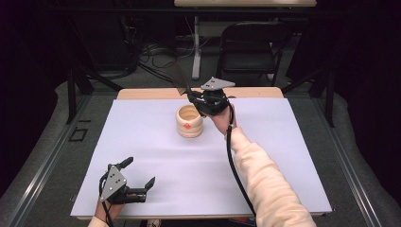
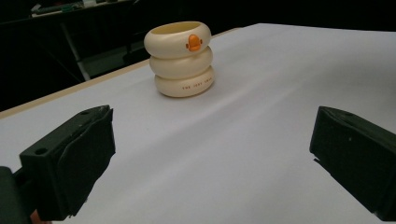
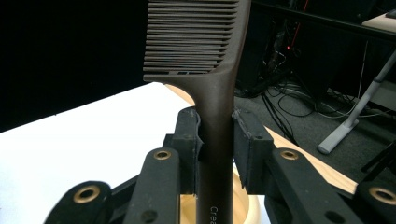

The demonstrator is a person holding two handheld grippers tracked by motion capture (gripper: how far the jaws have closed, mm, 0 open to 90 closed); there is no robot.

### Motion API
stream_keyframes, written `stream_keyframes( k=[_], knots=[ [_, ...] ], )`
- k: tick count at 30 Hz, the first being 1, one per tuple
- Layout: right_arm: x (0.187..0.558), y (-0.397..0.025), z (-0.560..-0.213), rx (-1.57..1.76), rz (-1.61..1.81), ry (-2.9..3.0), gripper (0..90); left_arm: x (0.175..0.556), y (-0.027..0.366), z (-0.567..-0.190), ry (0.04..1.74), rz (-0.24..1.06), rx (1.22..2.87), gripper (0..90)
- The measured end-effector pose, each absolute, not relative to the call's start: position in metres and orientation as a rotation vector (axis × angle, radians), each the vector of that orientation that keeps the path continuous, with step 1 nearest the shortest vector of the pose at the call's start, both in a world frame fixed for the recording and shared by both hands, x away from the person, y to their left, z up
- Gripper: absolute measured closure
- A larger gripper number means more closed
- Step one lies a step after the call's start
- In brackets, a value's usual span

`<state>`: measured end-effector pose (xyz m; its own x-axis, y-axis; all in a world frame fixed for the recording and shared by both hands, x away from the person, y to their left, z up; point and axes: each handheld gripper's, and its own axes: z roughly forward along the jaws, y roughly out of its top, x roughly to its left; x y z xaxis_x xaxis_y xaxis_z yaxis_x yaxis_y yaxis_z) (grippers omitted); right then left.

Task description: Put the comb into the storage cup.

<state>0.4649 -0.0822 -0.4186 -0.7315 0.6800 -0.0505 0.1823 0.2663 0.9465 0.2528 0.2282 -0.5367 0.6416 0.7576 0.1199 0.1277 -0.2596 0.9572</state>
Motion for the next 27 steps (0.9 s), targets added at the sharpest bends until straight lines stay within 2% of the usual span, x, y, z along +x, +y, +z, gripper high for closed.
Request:
stream_keyframes(
  k=[27],
  knots=[
    [0.478, -0.065, -0.422, 0.764, 1.504, 2.058, 72.6, 0.253, 0.229, -0.536, 0.720, 0.708, 1.751, 0.2]
  ],
)
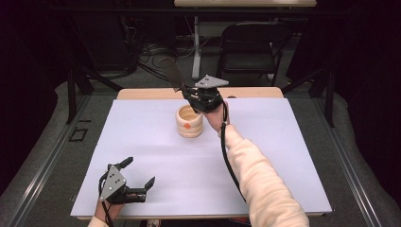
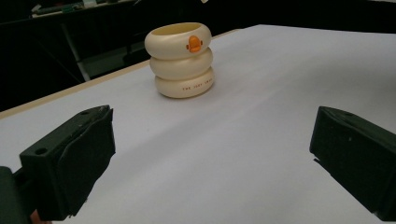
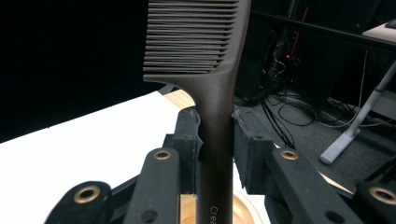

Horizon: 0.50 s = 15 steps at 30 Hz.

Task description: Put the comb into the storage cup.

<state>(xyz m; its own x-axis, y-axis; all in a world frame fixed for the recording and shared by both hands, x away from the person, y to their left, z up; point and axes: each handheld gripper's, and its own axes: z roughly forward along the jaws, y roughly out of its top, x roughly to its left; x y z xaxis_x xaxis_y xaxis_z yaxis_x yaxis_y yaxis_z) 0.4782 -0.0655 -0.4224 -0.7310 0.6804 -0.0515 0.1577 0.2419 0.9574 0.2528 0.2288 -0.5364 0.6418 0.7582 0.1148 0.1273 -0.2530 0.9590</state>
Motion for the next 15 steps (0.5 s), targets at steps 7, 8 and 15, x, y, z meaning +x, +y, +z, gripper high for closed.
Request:
stream_keyframes(
  k=[7, 8, 15],
  knots=[
    [0.4817, -0.0622, -0.4255, 0.754, 1.522, 2.043, 72.6, 0.2528, 0.2290, -0.5363, 0.720, 0.709, 1.750, 0.2],
    [0.4821, -0.0620, -0.4258, 0.753, 1.524, 2.040, 72.6, 0.2528, 0.2291, -0.5363, 0.720, 0.709, 1.750, 0.2],
    [0.4857, -0.0599, -0.4306, 0.746, 1.544, 2.024, 72.6, 0.2529, 0.2287, -0.5364, 0.721, 0.709, 1.750, 0.2]
  ],
)
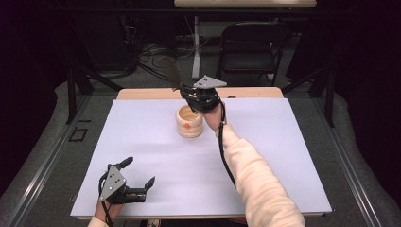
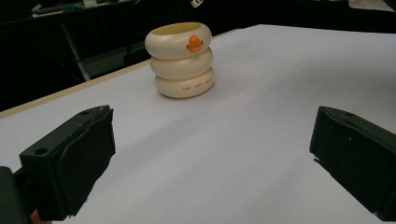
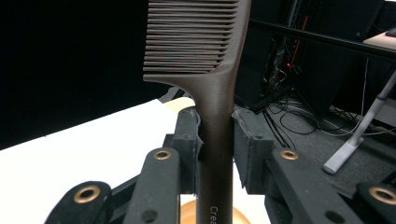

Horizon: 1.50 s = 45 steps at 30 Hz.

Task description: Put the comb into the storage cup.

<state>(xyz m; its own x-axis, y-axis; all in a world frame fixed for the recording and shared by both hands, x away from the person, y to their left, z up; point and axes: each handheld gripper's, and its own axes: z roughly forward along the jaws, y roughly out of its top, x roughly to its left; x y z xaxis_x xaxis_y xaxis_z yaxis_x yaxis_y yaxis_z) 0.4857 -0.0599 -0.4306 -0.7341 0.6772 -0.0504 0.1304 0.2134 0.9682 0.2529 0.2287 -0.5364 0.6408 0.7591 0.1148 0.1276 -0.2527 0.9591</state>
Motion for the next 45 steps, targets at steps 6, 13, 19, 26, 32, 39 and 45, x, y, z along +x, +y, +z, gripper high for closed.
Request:
stream_keyframes(
  k=[6, 13, 19, 26, 32, 39, 45],
  knots=[
    [0.487, -0.058, -0.434, 0.743, 1.556, 2.015, 72.6, 0.253, 0.229, -0.536, 0.720, 0.710, 1.750, 0.2],
    [0.489, -0.056, -0.437, 0.742, 1.567, 2.004, 72.6, 0.253, 0.229, -0.536, 0.720, 0.709, 1.750, 0.2],
    [0.491, -0.055, -0.443, 0.744, 1.572, 2.006, 72.6, 0.253, 0.229, -0.536, 0.722, 0.708, 1.749, 0.2],
    [0.493, -0.052, -0.451, 0.753, 1.565, 2.017, 72.6, 0.252, 0.229, -0.536, 0.721, 0.708, 1.747, 0.2],
    [0.493, -0.050, -0.456, 0.749, 1.572, 2.017, 72.6, 0.252, 0.229, -0.536, 0.721, 0.707, 1.749, 0.2],
    [0.493, -0.049, -0.461, 0.757, 1.562, 2.035, 72.7, 0.252, 0.229, -0.536, 0.721, 0.707, 1.749, 0.2],
    [0.494, -0.048, -0.465, 0.748, 1.552, 2.050, 72.6, 0.252, 0.229, -0.536, 0.720, 0.707, 1.748, 0.2]
  ],
)
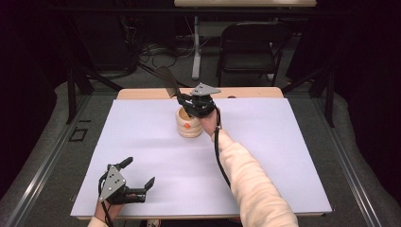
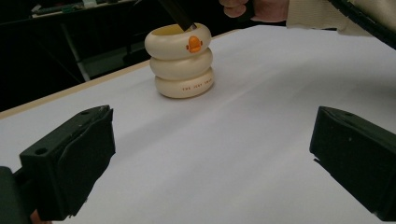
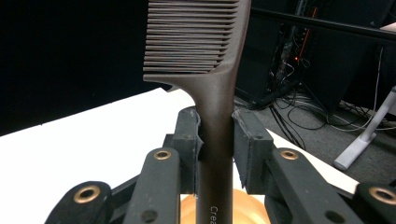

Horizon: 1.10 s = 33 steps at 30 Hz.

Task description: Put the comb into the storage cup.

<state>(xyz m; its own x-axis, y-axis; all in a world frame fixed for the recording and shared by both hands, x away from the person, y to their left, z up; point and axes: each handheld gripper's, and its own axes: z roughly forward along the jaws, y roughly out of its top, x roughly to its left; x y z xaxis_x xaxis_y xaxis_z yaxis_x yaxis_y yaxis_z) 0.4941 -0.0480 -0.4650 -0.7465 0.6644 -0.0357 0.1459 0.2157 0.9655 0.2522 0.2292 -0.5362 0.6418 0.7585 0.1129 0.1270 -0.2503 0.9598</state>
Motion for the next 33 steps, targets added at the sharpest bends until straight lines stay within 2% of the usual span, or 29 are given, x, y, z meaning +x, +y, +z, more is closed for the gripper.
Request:
stream_keyframes(
  k=[33],
  knots=[
    [0.496, -0.050, -0.479, 0.770, 1.524, 2.088, 72.6, 0.252, 0.229, -0.536, 0.720, 0.708, 1.748, 0.2]
  ],
)
